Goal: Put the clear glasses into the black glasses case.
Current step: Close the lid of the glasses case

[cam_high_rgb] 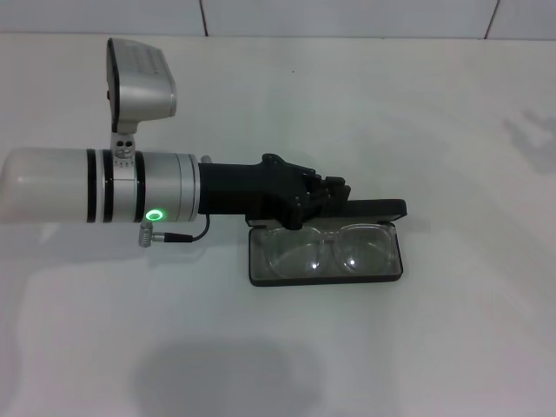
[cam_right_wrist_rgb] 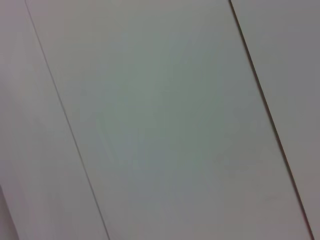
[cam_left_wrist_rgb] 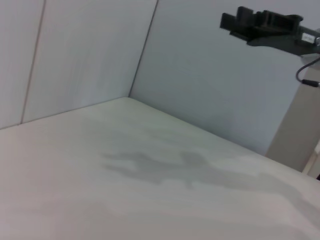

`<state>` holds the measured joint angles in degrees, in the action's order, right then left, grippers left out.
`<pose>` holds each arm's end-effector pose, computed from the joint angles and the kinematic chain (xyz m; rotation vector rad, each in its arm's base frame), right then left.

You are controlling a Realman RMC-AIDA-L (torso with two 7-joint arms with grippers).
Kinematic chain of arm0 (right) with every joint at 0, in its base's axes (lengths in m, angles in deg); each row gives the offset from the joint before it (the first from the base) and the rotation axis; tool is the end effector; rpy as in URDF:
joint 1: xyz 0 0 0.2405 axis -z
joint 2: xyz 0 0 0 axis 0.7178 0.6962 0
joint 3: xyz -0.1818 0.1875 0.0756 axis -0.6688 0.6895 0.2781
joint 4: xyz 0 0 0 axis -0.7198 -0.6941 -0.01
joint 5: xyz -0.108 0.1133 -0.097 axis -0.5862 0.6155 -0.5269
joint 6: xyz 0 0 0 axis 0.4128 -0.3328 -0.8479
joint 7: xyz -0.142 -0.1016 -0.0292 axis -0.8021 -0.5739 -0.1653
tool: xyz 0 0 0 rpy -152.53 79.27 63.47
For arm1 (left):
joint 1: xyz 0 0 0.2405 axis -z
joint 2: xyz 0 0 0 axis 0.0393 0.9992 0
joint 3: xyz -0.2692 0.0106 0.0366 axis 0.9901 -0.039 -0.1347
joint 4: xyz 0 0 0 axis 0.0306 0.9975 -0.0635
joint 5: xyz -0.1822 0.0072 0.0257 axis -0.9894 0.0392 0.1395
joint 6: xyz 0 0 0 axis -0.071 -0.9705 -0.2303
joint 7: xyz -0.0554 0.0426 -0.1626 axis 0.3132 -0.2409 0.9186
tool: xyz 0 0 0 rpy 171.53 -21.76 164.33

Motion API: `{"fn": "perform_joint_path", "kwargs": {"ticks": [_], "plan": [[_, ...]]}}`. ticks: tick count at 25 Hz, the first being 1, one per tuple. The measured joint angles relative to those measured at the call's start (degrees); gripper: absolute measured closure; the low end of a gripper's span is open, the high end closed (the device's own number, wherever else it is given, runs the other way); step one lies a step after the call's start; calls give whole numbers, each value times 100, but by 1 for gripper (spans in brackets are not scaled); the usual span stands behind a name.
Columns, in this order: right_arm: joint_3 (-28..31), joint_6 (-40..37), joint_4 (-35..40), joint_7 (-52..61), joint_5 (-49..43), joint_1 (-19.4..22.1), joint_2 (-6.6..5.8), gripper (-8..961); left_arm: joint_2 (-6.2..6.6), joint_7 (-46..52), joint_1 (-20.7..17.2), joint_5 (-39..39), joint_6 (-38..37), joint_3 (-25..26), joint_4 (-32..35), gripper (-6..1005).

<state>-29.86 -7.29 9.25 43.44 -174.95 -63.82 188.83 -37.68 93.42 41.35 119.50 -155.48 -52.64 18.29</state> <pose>0.2725 0.3383 0.1336 -2.0277 0.7184 1.0461 -0.1835 0.3459 -0.1112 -2.8944 -0.6715 -0.7130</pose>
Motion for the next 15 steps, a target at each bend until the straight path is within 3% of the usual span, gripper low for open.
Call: {"fn": "perform_joint_path", "kwargs": {"ticks": [15], "plan": [[6, -55, -84, -33, 1, 3, 2, 519, -12, -6, 8, 6, 144, -213, -182, 889]]}}
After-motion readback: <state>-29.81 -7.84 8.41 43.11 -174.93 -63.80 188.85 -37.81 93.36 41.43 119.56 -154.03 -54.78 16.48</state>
